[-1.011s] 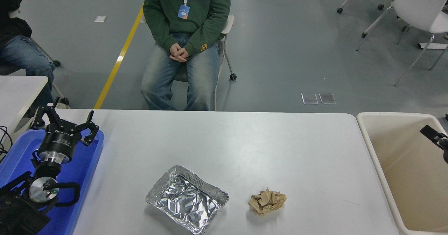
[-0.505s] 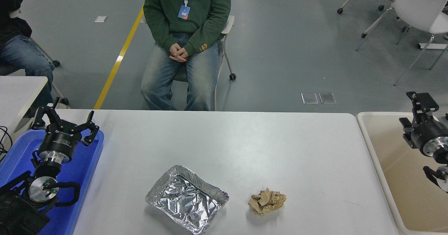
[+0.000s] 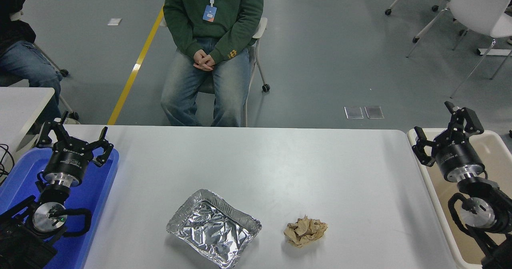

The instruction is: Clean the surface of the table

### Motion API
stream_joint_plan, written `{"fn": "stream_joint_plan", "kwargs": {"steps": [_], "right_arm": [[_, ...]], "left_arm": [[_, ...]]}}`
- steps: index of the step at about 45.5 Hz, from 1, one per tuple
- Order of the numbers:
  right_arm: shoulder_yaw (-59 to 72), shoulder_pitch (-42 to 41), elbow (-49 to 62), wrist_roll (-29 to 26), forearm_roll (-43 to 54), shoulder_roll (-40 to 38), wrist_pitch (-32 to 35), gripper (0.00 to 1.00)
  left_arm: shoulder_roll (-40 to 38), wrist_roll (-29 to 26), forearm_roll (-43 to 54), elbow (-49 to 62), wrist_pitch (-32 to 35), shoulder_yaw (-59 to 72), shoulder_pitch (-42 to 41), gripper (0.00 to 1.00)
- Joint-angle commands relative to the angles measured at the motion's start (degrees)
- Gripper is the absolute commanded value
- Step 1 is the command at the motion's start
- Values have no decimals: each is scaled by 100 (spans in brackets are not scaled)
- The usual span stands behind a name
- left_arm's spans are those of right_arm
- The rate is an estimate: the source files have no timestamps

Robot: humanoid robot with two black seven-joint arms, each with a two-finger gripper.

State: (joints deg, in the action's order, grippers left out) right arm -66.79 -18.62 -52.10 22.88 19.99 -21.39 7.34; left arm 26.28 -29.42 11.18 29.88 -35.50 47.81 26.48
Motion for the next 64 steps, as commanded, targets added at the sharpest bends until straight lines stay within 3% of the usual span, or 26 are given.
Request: {"fn": "stream_joint_plan", "kwargs": {"steps": [1, 17, 34, 45, 54, 64], "right_arm": [[-448, 271, -90, 93, -153, 592, 58, 99], [-202, -54, 147, 226, 304, 637, -443, 99], [464, -230, -318, 147, 304, 461, -426, 99], [2697, -1135, -951, -328, 1051, -330, -522, 99], [2918, -1302, -1531, -960, 1165, -568, -443, 99], [3119, -1530, -1980, -1224, 1885, -585, -408, 99]], "left_arm": [[0, -3, -2, 0, -1, 0, -3, 100], [0, -3, -2, 0, -10, 9, 6, 100], [0, -3, -2, 0, -10, 9, 6, 100], [0, -3, -2, 0, -10, 9, 6, 100], [0, -3, -2, 0, -10, 9, 6, 100], [0, -3, -2, 0, -10, 9, 6, 100]]}}
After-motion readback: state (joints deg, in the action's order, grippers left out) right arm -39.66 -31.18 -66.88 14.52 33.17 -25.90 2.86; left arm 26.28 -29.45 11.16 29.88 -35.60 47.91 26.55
